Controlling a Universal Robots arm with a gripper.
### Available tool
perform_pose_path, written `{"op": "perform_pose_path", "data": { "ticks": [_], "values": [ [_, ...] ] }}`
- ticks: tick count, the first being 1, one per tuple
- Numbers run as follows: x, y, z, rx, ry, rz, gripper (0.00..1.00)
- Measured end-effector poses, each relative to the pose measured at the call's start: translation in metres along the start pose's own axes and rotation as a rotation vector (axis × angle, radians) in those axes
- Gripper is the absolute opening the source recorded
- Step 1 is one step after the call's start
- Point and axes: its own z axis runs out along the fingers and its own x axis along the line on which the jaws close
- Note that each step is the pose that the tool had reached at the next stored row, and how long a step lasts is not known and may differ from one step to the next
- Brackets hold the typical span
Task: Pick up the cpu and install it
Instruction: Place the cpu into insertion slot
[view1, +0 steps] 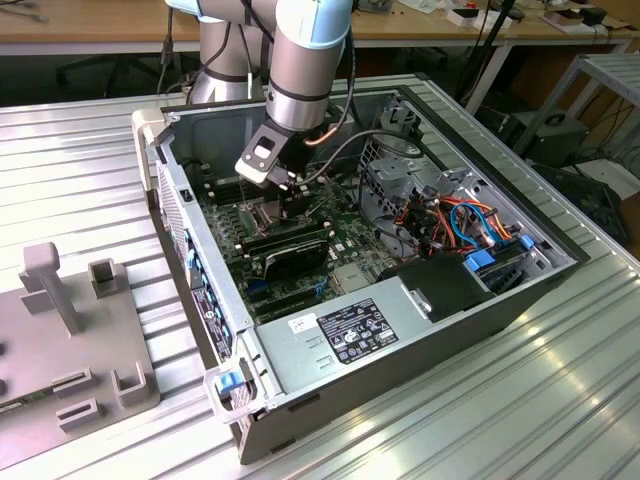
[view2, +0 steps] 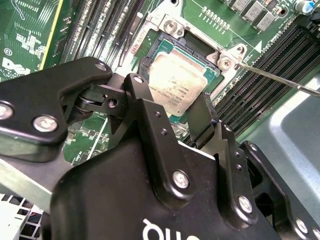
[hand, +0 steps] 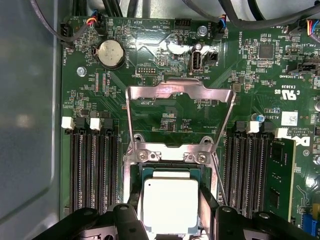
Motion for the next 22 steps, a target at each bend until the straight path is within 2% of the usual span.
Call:
{"op": "perform_pose_path", "data": {
  "ticks": [22],
  "values": [
    [0.0000, 0.0000, 0.0015, 0.0000, -0.0001, 0.000, 0.55]
  ]
}}
